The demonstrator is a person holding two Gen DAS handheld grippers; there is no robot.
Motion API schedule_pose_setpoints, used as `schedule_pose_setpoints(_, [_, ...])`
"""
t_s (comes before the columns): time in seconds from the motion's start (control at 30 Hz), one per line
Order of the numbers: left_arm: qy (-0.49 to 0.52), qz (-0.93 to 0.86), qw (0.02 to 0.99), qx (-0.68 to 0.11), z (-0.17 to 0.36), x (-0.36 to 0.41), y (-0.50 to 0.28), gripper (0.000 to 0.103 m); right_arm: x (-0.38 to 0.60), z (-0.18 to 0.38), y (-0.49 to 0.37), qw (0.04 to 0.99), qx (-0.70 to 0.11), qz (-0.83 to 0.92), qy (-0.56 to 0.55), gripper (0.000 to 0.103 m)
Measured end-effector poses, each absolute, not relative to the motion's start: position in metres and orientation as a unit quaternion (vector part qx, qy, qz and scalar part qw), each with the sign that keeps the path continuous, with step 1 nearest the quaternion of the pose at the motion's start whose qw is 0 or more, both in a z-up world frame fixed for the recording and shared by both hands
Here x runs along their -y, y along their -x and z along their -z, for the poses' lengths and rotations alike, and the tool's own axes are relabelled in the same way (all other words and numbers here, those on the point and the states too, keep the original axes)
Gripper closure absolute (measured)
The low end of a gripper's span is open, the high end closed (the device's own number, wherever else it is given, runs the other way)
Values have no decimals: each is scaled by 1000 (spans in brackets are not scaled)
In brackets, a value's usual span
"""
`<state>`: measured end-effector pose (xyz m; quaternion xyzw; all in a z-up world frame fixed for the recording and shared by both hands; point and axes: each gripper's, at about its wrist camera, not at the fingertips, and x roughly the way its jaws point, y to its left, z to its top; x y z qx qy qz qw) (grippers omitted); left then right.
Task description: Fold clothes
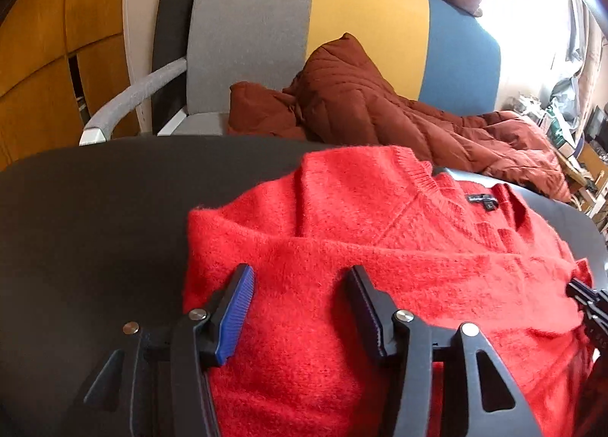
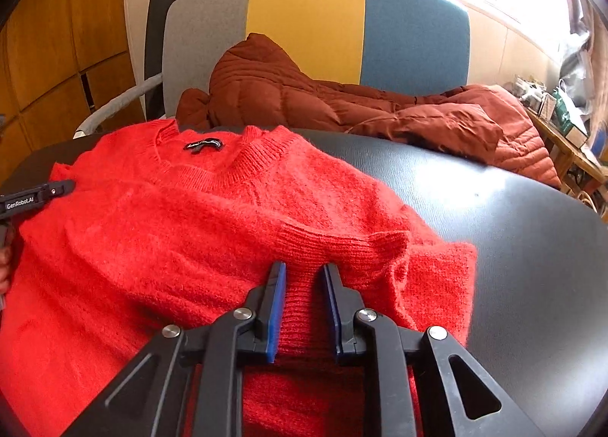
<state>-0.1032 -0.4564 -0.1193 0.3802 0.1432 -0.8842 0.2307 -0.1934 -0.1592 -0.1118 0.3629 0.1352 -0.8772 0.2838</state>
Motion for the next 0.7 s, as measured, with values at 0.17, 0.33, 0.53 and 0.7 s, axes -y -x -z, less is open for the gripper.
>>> schedule_pose_setpoints(0.17, [-390,877,257,-110,120,468,126,45,174,112,217,292,-134,874,-364,83])
schedule_pose_setpoints(0.33, [-391,874,270,-103,120,472,129,43,189,112,226,291,-150,875,-357,83])
schedule_pose_setpoints(0.53, [-406,862,289,-90,98,464,121,42,185,110,227,297,-141,873,-360,82])
schedule_pose_setpoints(0.7, [-381,878,268,-110,79,435,65,42,186,104,225,294,-155,869,-367,78])
